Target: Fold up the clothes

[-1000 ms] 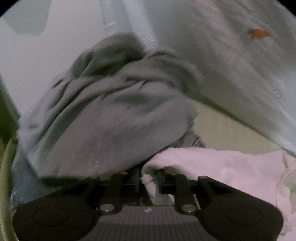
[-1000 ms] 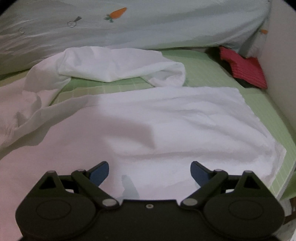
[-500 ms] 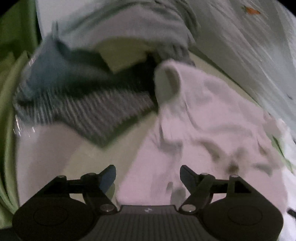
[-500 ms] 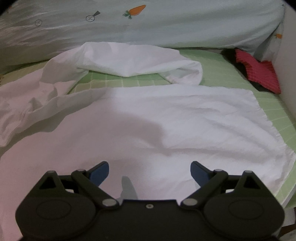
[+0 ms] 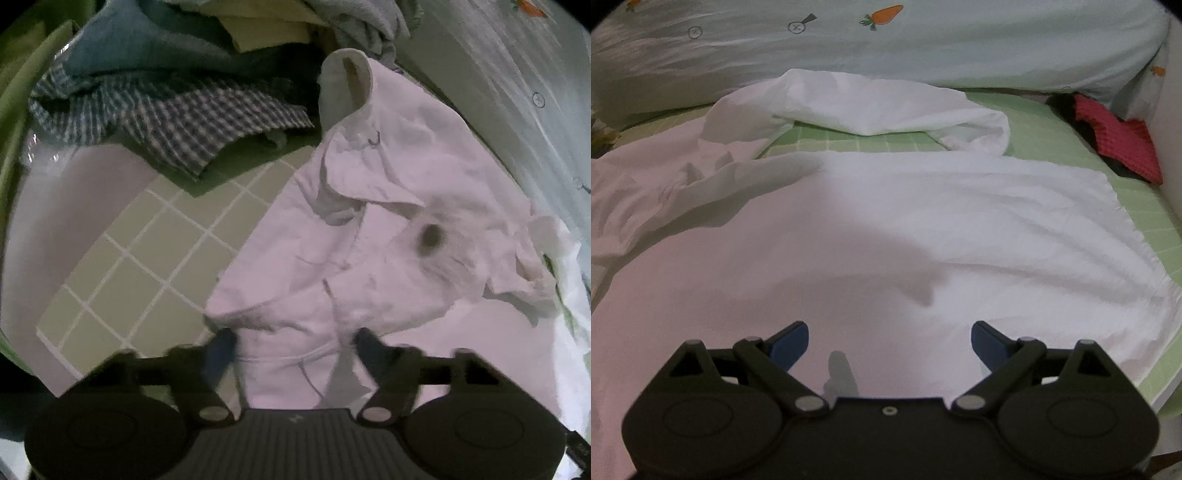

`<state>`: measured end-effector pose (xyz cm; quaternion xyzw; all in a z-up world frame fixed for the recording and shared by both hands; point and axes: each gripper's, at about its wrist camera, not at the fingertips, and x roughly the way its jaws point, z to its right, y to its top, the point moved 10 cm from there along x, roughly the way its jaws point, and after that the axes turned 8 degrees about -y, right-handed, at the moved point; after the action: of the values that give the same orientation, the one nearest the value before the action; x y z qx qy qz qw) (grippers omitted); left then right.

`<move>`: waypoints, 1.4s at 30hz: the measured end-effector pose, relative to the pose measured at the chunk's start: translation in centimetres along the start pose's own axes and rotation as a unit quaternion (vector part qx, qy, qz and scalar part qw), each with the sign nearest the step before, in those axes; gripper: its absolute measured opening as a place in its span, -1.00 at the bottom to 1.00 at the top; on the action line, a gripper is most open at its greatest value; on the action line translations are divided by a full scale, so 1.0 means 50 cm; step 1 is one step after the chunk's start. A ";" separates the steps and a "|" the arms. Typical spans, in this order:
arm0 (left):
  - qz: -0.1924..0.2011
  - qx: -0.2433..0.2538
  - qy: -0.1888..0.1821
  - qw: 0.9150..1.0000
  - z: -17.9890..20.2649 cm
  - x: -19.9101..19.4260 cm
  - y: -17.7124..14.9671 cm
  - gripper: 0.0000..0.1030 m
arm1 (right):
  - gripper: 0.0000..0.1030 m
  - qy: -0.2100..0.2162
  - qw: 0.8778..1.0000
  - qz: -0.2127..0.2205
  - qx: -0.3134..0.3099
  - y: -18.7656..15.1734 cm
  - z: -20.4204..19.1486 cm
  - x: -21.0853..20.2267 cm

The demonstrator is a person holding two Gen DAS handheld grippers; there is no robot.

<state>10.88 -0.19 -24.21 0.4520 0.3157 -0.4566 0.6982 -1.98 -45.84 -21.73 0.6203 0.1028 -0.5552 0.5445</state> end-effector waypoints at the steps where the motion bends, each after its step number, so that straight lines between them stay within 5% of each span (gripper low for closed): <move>1: 0.002 0.010 0.006 1.000 0.001 0.000 -0.002 -0.39 | 0.86 0.004 1.000 0.000 0.000 -0.003 -0.003 -0.002; 5: 0.024 -0.009 0.027 0.999 -0.024 -0.022 -0.002 -0.65 | 0.86 0.017 1.000 0.000 -0.003 -0.010 -0.017 -0.003; 12: 0.054 -0.073 0.060 0.994 -0.096 -0.057 -0.017 -0.67 | 0.86 0.047 0.999 0.007 -0.014 0.004 -0.037 0.004; 15: 0.059 -0.085 0.074 0.992 -0.093 -0.071 -0.022 -0.58 | 0.86 0.058 0.998 0.010 -0.023 0.006 -0.032 0.005; 18: 0.070 -0.084 0.100 0.989 -0.070 -0.098 -0.021 -0.23 | 0.87 0.062 0.998 0.022 -0.019 0.015 -0.002 0.007; 20: 0.097 -0.082 0.099 0.987 -0.038 -0.121 -0.014 0.38 | 0.97 0.068 0.997 0.035 -0.007 0.032 0.030 0.008; 25: 0.171 -0.083 0.079 0.979 0.065 -0.165 0.014 0.77 | 1.00 0.124 0.990 0.065 0.033 0.088 0.124 0.002; 35: 0.182 -0.053 0.020 0.982 0.327 -0.093 0.034 0.82 | 1.00 0.112 0.988 0.085 0.071 0.224 0.315 0.092; 42: 0.140 -0.068 0.011 0.988 0.414 0.008 0.031 0.82 | 0.99 0.111 0.985 0.091 0.099 0.369 0.370 0.191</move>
<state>13.03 -19.08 -15.90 0.4486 0.2871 -0.3267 0.7808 4.29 -72.13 -15.13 0.7358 0.0504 -0.4386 0.5135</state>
